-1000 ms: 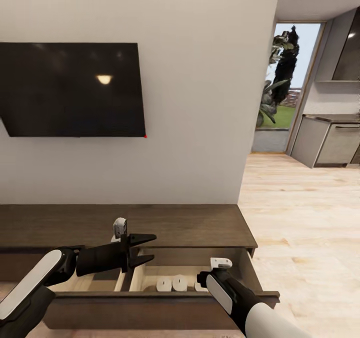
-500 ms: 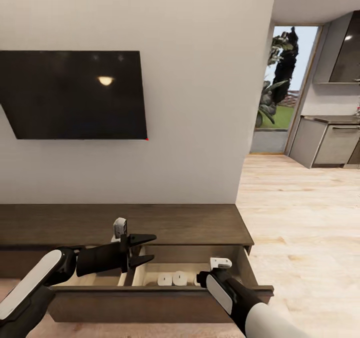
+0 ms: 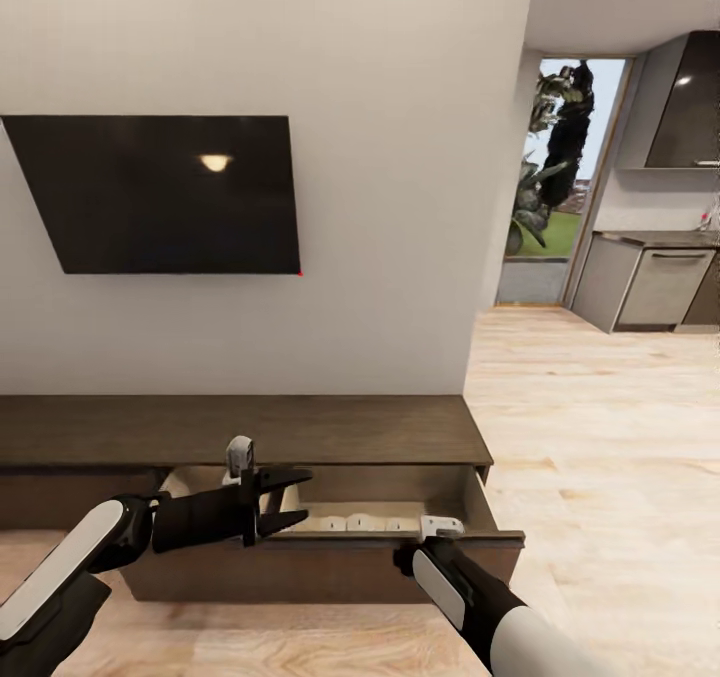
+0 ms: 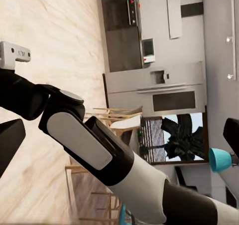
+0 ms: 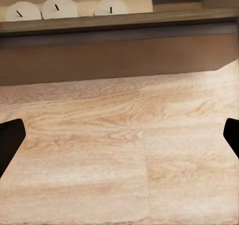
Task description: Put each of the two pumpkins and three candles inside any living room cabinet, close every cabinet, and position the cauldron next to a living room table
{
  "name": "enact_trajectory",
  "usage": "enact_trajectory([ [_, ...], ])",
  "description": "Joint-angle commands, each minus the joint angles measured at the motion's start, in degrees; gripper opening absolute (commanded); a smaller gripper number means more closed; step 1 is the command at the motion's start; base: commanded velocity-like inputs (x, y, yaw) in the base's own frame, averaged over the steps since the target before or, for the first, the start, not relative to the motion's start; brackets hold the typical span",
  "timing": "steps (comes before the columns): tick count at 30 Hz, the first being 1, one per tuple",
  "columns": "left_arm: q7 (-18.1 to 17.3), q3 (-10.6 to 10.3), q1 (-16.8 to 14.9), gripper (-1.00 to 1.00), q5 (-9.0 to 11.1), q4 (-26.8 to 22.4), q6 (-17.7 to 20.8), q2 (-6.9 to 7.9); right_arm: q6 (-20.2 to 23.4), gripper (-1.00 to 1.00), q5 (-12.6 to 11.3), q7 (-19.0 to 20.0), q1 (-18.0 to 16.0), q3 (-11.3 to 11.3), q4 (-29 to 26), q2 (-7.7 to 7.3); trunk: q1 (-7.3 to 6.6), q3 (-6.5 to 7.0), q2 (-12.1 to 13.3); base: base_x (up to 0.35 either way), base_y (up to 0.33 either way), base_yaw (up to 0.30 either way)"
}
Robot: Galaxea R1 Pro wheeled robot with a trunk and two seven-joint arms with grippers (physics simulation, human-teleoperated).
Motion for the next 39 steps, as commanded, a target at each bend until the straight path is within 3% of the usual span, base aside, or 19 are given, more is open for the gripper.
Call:
enact_trajectory([
  [1,0.56,-0.08,-0.05,1.0,0.56,-0.04,0.01,0.04,0.15,1.0,-0.47,-0.48,-0.07,0.37,-0.09,-0.05,-0.04,-0.06,-0.04,-0.316,0.0,0.0],
  [8,0.75,-0.07,-0.08,1.0,-0.18,0.69,-0.07,0.04,0.15,1.0,-0.47,-0.32,-0.07,0.37,-0.01,-0.1,-0.04,-0.06,-0.04,-0.316,0.0,0.0],
  [12,1.04,-0.13,-0.07,1.0,-0.49,4.24,-0.17,0.04,0.15,1.0,-0.47,0.4,-0.07,0.37,0.01,-0.11,0.4,-0.42,-0.84,-0.296,0.0,0.0],
  [15,1.27,-0.04,-0.07,1.0,-4.2,10.24,-0.22,0.04,0.15,1.0,-0.45,0.5,-0.05,0.37,0.0,-0.11,1.06,-0.96,-2.04,-0.075,0.0,0.0],
  [18,1.38,0.6,-0.06,1.0,-10.66,15.02,-0.53,0.01,0.15,1.0,-0.17,0.45,-0.07,0.37,-0.03,-0.11,1.72,-1.5,-3.25,-0.02,0.0,0.0],
  [19,1.38,0.7,-0.05,1.0,-11.91,15.71,-0.69,-0.01,0.13,1.0,-0.16,0.44,-0.05,0.37,-0.02,-0.12,1.94,-1.68,-3.65,-0.009,0.0,0.0],
  [20,1.39,0.84,-0.04,1.0,-14.95,16.95,-1.42,0.0,0.01,1.0,-0.08,0.43,-0.06,0.36,-0.01,-0.15,2.16,-1.86,-4.05,-0.006,0.0,0.0],
  [24,1.36,0.55,0.24,1.0,-26.57,20.47,-7.98,-0.15,-1.33,1.0,0.21,0.48,-0.01,0.5,0.0,-0.22,3.04,-2.57,-5.65,-0.002,0.0,0.0],
  [26,1.34,0.07,0.31,1.0,-30.89,23.46,-11.75,-1.14,-4.97,1.0,0.3,0.53,0.17,0.59,0.03,-0.44,3.48,-2.93,-6.45,0.0,0.0,0.0],
  [27,1.34,-0.09,0.32,1.0,-31.86,24.35,-12.57,-1.57,-6.17,1.0,0.29,0.54,0.21,0.63,0.09,-0.5,3.7,-3.11,-6.86,0.0,0.0,0.0],
  [29,1.33,-0.57,0.34,1.0,-36.1,27.91,-15.47,-3.51,-10.57,1.0,0.3,0.53,0.35,0.77,0.45,-0.55,4.14,-3.47,-7.66,0.0,0.0,0.0],
  [32,1.34,-0.77,0.35,1.0,-45.23,32.85,-21.19,-6.61,-14.57,1.0,0.35,0.56,1.33,1.65,0.74,-0.36,4.8,-4.01,-8.86,0.0,0.0,0.0],
  [33,1.34,-0.79,0.35,1.0,-46.87,33.64,-22.47,-7.18,-15.18,1.0,0.33,0.57,1.53,1.96,0.82,-0.36,5.02,-4.19,-9.26,0.0,0.0,0.0],
  [36,1.27,-0.86,0.35,1.0,-54.95,38.04,-29.91,-10.91,-19.96,1.0,0.08,0.66,3.1,3.32,1.16,-0.48,5.67,-4.73,-10.47,0.0,0.0,0.0],
  [39,1.32,-0.94,0.35,1.0,-60.19,41.33,-33.78,-13.92,-24.12,1.0,0.04,2.24,4.62,3.73,2.87,-0.34,6.33,-5.27,-11.67,0.0,0.0,0.0],
])
